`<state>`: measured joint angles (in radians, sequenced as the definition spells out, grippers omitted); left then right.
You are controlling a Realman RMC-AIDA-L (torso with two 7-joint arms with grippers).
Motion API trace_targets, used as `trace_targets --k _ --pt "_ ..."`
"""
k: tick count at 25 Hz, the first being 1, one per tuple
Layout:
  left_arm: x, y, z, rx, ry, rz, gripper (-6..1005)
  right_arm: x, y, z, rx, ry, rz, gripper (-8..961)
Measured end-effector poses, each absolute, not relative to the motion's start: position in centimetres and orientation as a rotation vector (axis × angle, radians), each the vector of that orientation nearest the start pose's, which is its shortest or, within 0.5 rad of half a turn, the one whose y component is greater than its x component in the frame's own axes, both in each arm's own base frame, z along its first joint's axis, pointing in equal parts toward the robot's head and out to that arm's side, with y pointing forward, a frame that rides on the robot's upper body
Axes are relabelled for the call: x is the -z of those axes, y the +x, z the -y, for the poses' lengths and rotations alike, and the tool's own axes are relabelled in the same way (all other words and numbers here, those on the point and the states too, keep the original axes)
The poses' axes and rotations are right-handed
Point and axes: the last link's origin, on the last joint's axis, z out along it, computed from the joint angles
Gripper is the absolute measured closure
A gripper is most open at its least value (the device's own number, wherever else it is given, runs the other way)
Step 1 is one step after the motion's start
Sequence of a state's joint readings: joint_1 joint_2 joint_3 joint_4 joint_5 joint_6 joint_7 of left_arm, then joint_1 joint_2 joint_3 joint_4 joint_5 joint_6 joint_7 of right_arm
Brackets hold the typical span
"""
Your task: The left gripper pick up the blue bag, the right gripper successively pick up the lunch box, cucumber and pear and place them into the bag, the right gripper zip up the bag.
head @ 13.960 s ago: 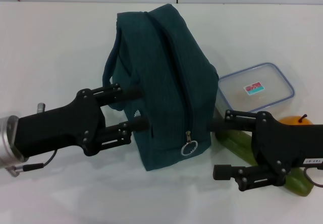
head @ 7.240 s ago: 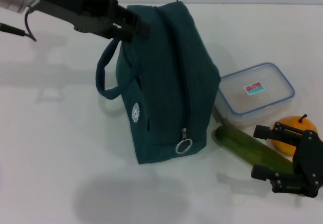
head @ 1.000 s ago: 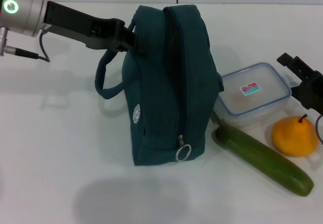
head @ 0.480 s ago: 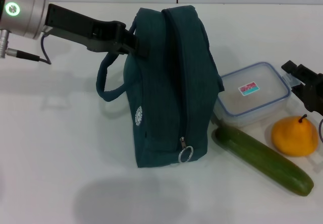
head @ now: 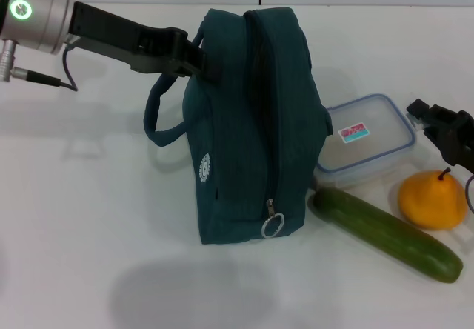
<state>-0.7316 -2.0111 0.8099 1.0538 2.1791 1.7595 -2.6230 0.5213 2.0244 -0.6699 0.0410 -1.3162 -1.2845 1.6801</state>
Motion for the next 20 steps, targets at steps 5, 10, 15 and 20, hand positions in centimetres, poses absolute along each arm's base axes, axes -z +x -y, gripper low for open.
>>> trace_targets --k 5,10,15,20 --pt "-6.1 -16.9 -37.5 0.364 -2.612 1.619 933 4.0 31.1 -31.8 -1.378 -1.664 -1.819 856" --pt "-6.1 -16.9 -37.5 0.365 -2.611 1.621 933 3.8 31.2 -31.5 -1.407 -1.648 -1.836 853" --pt "-5.9 -16.9 -37.4 0.366 -2.619 1.617 933 3.3 31.2 -30.9 -1.480 -1.612 -1.860 850" --pt "-5.7 -17.0 -37.2 0.367 -2.623 1.620 933 3.1 31.5 -30.3 -1.509 -1.576 -1.887 848"
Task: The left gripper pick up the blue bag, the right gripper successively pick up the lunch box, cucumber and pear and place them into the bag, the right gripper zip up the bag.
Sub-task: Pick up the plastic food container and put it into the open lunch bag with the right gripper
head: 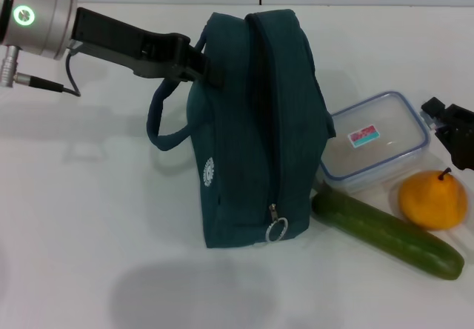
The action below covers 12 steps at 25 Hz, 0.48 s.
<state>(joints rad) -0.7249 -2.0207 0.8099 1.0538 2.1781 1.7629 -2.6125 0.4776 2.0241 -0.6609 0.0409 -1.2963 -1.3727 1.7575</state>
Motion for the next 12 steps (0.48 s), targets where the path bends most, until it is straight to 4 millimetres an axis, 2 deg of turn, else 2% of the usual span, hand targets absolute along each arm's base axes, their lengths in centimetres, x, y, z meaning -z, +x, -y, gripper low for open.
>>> trace_targets --k 12 --pt "-5.64 -17.06 -37.05 0.364 -2.631 1.622 933 2.53 31.95 -29.34 -1.578 -1.516 -1.911 841"
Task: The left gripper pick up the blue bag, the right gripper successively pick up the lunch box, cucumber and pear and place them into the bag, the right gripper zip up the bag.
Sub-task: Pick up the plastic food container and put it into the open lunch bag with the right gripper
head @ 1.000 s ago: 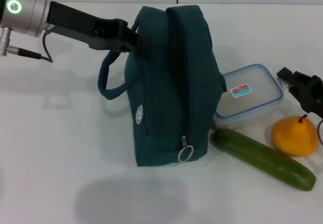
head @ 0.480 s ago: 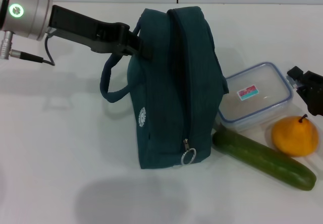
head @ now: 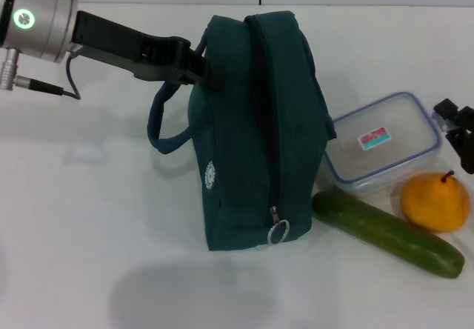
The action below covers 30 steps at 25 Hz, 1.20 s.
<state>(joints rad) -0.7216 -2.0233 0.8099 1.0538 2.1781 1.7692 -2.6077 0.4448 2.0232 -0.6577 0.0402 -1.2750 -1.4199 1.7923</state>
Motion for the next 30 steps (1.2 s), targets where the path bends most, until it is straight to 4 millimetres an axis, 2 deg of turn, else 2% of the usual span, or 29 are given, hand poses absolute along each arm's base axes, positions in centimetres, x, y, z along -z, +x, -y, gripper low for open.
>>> trace_targets --k 6,14,22,30 --pt "-5.9 -16.9 -37.2 0.360 -2.631 1.613 933 1.5 31.8 -29.0 -1.672 -1.492 -1.873 838" --pt "-6.2 -17.0 -37.3 0.363 -2.623 1.615 933 -0.1 32.5 -27.9 -1.757 -1.441 -1.838 834" --pt "-6.2 -17.0 -37.3 0.362 -2.622 1.614 933 -0.4 32.4 -27.8 -1.785 -1.442 -1.832 829" --pt "-6.3 -16.7 -37.4 0.361 -2.623 1.609 933 -1.5 31.1 -27.6 -1.938 -1.456 -1.773 825"
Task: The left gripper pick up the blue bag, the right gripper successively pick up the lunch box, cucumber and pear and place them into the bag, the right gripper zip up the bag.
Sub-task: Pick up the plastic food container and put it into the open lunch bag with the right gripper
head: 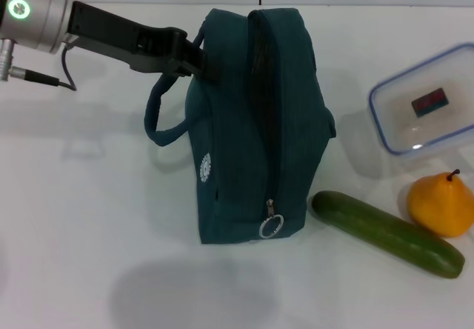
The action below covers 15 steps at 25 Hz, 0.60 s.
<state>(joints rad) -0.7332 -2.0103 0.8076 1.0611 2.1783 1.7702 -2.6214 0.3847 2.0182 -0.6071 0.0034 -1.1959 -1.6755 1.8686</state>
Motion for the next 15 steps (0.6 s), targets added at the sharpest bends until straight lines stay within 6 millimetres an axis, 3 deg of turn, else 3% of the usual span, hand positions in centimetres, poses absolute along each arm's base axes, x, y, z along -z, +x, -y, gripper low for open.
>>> trace_targets --k 15 --pt "-6.5 -15.1 -37.9 0.347 -2.647 1.607 933 -3.9 28.5 -27.3 -2.237 -1.523 -1.619 817"
